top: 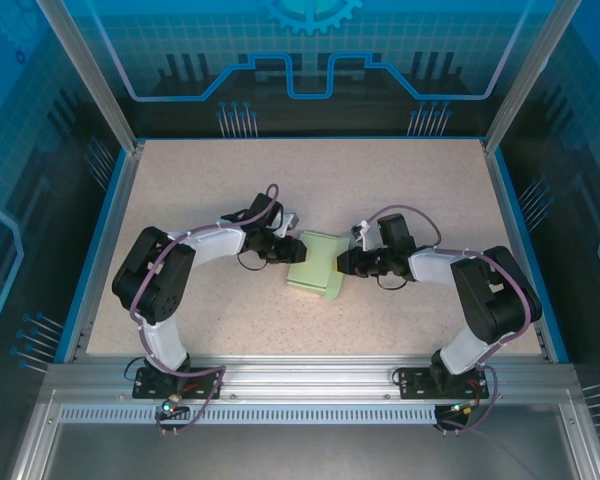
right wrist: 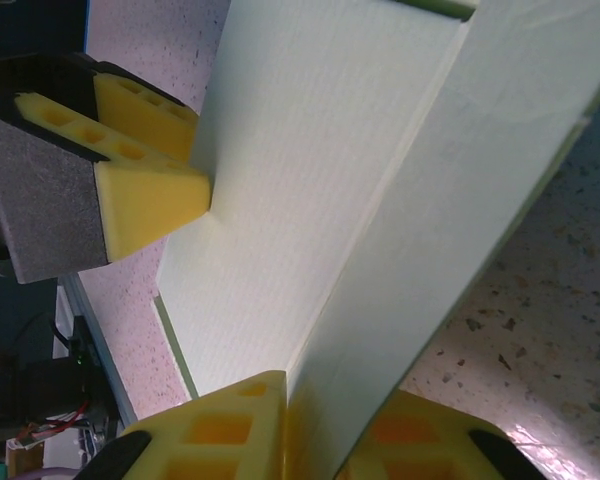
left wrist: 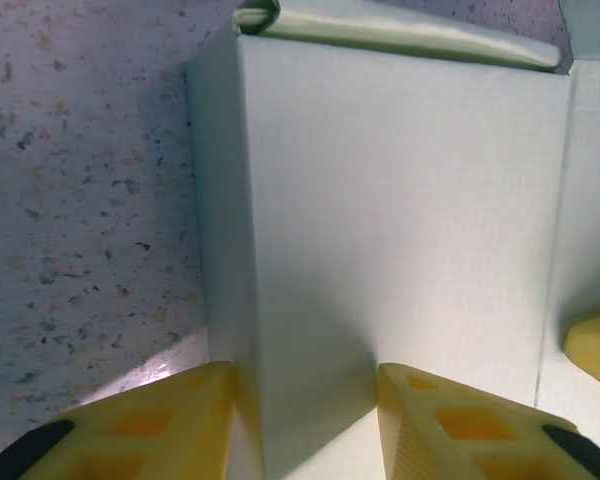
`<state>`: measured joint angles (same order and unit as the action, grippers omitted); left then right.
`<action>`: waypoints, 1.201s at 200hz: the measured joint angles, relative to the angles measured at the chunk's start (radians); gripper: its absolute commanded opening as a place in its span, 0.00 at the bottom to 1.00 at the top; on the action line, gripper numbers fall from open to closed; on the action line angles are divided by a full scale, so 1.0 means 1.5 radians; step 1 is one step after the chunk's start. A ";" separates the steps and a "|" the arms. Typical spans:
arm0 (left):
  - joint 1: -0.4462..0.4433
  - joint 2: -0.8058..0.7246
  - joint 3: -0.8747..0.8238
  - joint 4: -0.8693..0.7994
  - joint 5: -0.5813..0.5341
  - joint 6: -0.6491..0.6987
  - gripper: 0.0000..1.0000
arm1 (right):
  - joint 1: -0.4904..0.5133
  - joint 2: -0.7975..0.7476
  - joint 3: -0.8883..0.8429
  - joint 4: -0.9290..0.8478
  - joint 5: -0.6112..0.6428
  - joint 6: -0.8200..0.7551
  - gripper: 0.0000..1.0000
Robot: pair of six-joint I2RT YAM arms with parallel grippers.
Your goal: Fold the paper box
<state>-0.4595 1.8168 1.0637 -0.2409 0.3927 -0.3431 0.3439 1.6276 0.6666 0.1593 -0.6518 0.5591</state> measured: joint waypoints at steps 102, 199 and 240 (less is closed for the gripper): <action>0.007 0.000 -0.017 0.026 0.014 -0.017 0.35 | 0.002 0.007 0.000 0.027 0.004 0.042 0.13; 0.012 -0.001 -0.017 0.035 0.046 -0.017 0.38 | 0.029 -0.072 0.001 0.012 0.027 0.076 0.12; 0.012 0.002 -0.017 0.038 0.054 -0.017 0.40 | 0.042 -0.087 0.009 0.003 0.041 0.084 0.13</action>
<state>-0.4416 1.8198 1.0389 -0.1841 0.4744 -0.3683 0.4065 1.4975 0.6807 0.1635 -0.5903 0.6849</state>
